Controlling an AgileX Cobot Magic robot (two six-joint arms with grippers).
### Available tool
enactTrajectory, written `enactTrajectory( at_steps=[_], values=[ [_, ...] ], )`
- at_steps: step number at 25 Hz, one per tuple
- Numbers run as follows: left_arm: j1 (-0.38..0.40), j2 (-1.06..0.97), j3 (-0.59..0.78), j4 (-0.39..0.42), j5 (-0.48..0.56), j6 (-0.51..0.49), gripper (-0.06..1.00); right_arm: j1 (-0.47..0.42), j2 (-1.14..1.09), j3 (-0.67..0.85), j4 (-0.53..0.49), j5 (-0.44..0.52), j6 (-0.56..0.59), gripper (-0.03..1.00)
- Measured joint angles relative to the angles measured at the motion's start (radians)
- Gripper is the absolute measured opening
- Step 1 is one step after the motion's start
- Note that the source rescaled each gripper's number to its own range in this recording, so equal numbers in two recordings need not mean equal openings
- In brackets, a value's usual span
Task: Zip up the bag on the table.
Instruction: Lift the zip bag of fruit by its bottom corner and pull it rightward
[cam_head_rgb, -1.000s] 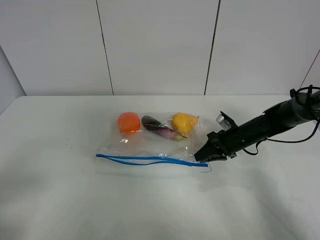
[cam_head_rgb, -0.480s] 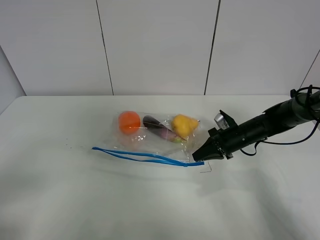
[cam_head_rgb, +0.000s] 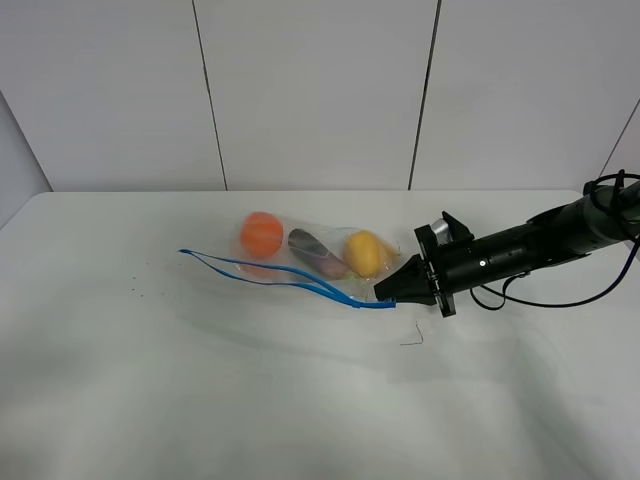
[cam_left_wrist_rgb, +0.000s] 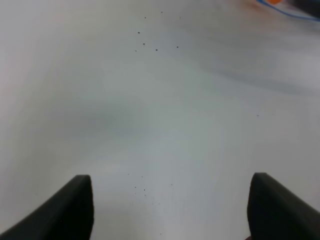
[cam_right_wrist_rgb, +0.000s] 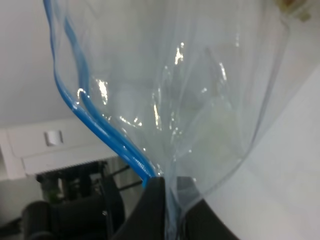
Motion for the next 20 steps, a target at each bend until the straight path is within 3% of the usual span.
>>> enactTrajectory(
  at_steps=[20],
  values=[
    [0.000, 0.000, 0.000, 0.000, 0.000, 0.000, 1.00, 0.000, -0.120, 0.000, 0.001, 0.000, 0.064, 0.01]
  ],
)
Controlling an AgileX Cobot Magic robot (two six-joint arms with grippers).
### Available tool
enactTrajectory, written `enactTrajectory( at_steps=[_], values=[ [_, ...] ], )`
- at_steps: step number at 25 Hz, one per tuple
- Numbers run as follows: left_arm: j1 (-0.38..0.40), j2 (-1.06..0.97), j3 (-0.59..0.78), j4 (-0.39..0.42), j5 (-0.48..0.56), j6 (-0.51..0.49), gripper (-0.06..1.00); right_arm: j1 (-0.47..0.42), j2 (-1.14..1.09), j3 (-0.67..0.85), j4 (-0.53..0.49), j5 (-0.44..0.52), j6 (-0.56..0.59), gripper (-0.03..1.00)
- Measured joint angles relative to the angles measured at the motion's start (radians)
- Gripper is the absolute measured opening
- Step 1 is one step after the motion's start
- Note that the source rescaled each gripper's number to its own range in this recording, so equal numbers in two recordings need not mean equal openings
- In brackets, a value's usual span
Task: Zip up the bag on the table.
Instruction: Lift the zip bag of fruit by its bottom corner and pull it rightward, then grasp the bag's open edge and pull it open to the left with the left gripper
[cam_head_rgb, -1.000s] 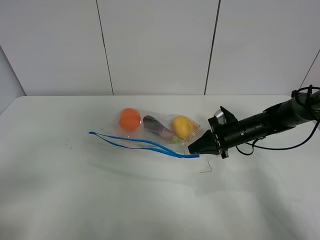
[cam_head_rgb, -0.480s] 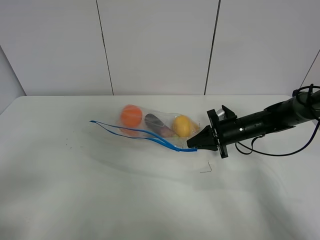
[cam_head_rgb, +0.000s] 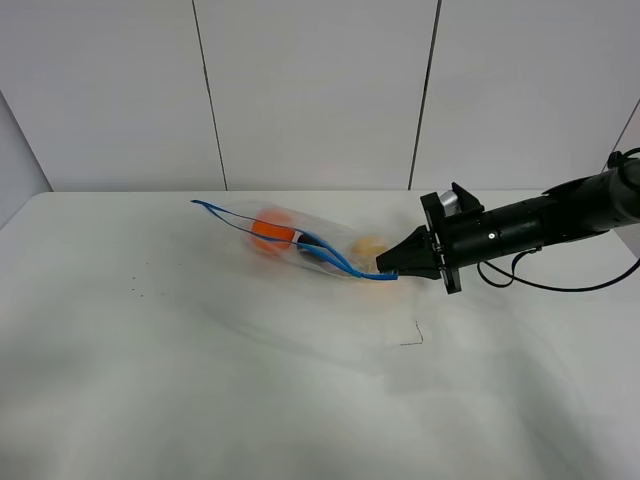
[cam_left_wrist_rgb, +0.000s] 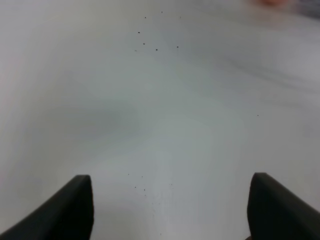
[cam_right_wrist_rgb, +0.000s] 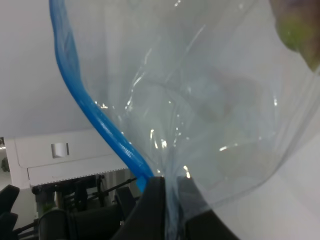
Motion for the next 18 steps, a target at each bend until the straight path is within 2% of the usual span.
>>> enactTrajectory(
  at_steps=[18],
  values=[
    [0.000, 0.000, 0.000, 0.001, 0.000, 0.000, 1.00, 0.000, 0.000, 0.000, 0.000, 0.000, 0.003, 0.01]
  ],
)
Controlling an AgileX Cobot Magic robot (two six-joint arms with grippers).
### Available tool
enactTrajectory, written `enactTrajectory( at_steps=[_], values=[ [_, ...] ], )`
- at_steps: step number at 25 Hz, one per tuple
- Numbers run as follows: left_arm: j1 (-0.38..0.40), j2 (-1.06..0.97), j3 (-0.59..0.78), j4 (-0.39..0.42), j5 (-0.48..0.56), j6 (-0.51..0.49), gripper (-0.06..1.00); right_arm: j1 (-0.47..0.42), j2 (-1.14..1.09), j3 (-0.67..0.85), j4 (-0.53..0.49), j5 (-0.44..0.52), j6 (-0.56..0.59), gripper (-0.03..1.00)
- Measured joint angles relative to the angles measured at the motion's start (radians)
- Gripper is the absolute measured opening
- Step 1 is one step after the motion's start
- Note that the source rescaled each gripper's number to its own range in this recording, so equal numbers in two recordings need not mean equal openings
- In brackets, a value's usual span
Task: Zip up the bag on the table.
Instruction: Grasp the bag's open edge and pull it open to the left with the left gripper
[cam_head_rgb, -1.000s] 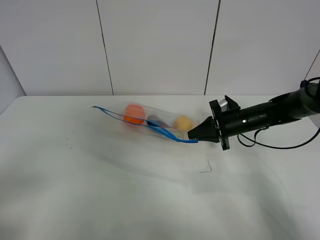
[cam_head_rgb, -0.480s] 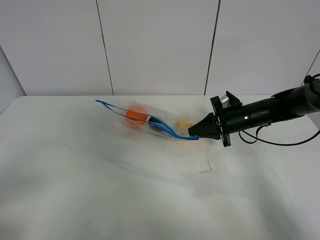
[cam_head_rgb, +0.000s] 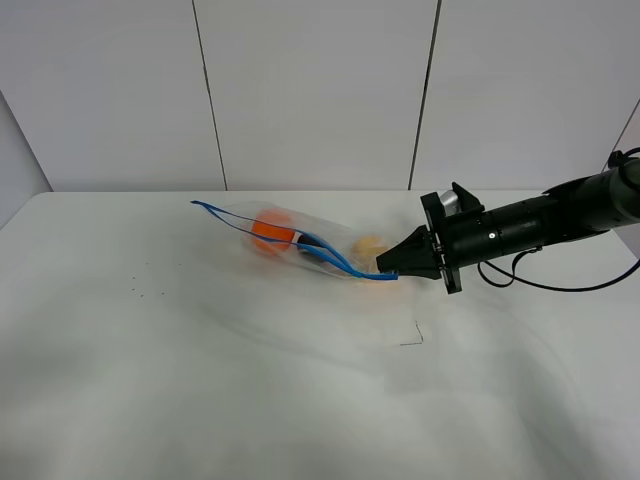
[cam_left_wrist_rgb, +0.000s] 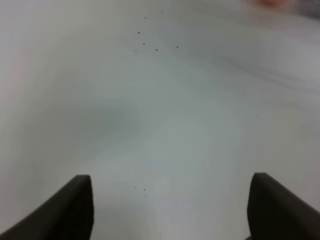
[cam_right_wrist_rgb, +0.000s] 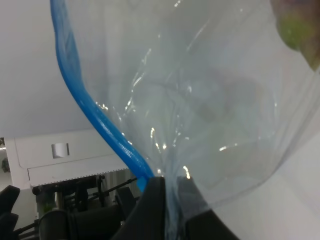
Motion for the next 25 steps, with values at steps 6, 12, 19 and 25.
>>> enactTrajectory(
  at_steps=[6, 12, 19, 25],
  values=[
    [0.000, 0.000, -0.006, 0.000, -0.006, -0.001, 1.00, 0.000, 0.000, 0.000, 0.000, 0.000, 0.000, 0.01],
    [0.000, 0.215, -0.187, -0.035, -0.036, -0.030, 1.00, 0.000, 0.000, 0.000, 0.000, 0.000, 0.000, 0.01],
    [0.000, 0.640, -0.392, -0.181, -0.066, -0.030, 1.00, 0.000, 0.000, 0.000, 0.000, 0.000, 0.000, 0.01],
    [0.001, 0.930, -0.413, -0.375, -0.175, -0.011, 1.00, 0.000, 0.000, 0.000, 0.000, 0.000, 0.000, 0.01]
  ],
)
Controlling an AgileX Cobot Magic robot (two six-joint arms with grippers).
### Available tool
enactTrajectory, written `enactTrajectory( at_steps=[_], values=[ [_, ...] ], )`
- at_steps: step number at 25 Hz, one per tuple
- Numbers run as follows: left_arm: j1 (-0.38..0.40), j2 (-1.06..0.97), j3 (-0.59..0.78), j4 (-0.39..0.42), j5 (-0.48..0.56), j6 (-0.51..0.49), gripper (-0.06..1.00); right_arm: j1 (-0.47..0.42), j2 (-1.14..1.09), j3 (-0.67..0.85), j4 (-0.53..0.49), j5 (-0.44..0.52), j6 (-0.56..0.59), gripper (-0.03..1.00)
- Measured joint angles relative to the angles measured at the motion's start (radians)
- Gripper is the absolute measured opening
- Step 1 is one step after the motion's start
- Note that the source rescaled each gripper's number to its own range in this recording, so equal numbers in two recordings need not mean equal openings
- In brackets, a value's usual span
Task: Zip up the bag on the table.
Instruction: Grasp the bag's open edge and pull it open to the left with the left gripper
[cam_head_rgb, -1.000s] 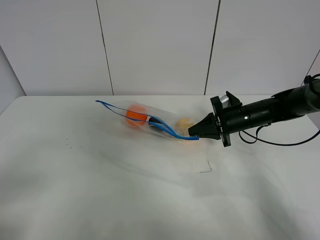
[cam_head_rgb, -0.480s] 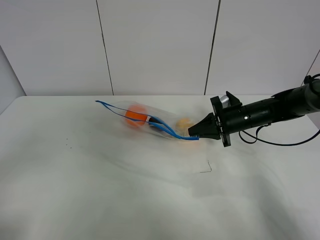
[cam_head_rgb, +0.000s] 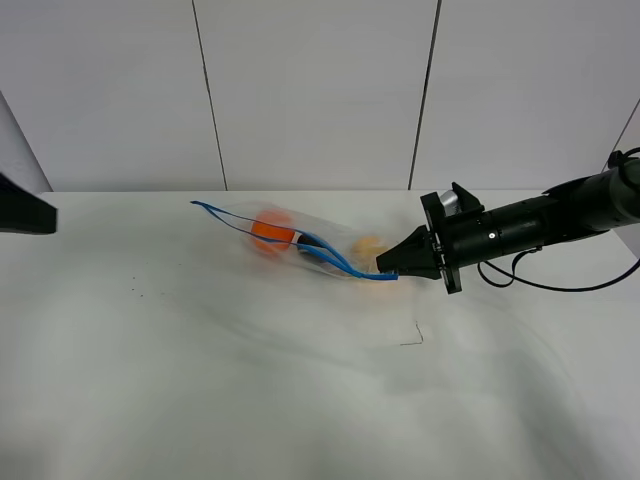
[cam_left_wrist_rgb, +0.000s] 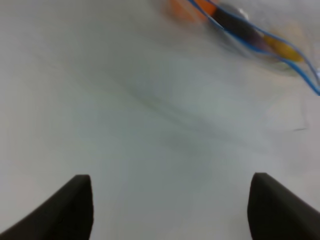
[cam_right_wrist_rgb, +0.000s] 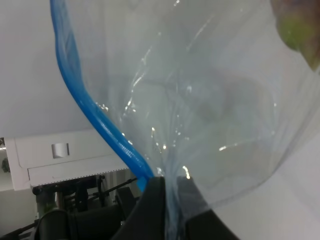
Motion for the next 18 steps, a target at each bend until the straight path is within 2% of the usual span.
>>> enactTrajectory(
  at_steps=[3, 6, 11, 18],
  values=[
    [-0.002, 0.108, 0.000, -0.116, -0.036, 0.070, 1.00, 0.000, 0.000, 0.000, 0.000, 0.000, 0.000, 0.01],
    [-0.036, 0.167, 0.001, -0.180, -0.083, 0.155, 1.00, 0.000, 0.000, 0.000, 0.000, 0.000, 0.000, 0.01],
    [-0.147, 0.198, 0.001, -0.194, -0.164, 0.186, 1.00, 0.000, 0.000, 0.000, 0.000, 0.000, 0.000, 0.01],
    [-0.361, 0.212, 0.001, -0.191, -0.331, 0.230, 1.00, 0.000, 0.000, 0.000, 0.000, 0.000, 0.000, 0.01]
  ],
)
